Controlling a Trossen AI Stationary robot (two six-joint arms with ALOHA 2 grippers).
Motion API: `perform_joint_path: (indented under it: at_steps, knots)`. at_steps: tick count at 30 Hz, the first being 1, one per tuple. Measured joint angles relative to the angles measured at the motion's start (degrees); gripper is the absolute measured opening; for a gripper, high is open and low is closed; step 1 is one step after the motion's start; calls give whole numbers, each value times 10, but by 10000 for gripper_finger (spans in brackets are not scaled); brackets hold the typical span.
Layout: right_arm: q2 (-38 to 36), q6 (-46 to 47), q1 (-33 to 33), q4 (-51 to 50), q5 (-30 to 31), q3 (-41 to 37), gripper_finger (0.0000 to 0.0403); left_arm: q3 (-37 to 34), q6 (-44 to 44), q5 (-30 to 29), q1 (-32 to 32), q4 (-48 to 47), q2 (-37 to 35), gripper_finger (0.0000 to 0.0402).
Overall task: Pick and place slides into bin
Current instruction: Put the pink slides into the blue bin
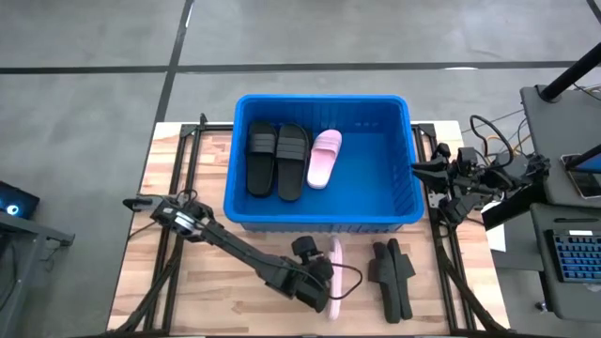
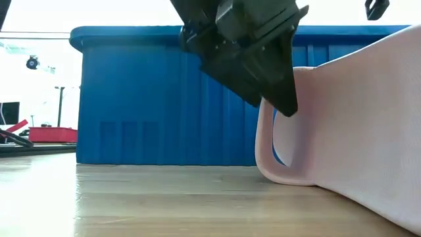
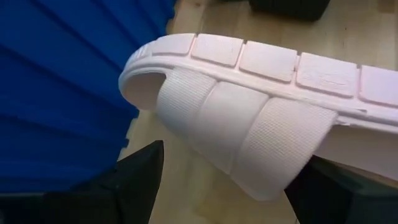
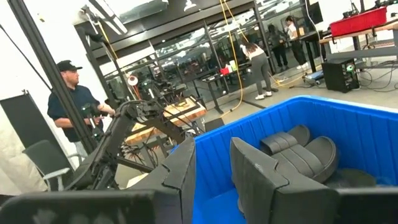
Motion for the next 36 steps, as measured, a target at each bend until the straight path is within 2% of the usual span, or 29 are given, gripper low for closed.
perform_joint_path:
  at_steps: [2,5,9,13,15,23,32,36]
  knots:
    - [0,0,0,0,0,0,93,0,2,9,1,0,1,271]
    - [0,0,0,0,0,0,95,0,18,15,1,1,1,229]
    - [0,-1,0,0,0,0,93,0,21,33,2,1,1,145]
    - [0,-1,0,-1,0,0,86,4,21,89,9,0,-1,46]
    - [0,-2,0,-1,0,0,83,4,21,108,12,0,-3,14]
    - [0,-3,0,-1,0,0,74,4,80,131,22,-6,-54,2]
    - [0,-17,0,-1,0,0,76,4,110,167,47,4,-173,1]
    - [0,-23,0,0,0,0,79,5,110,167,51,44,-240,0]
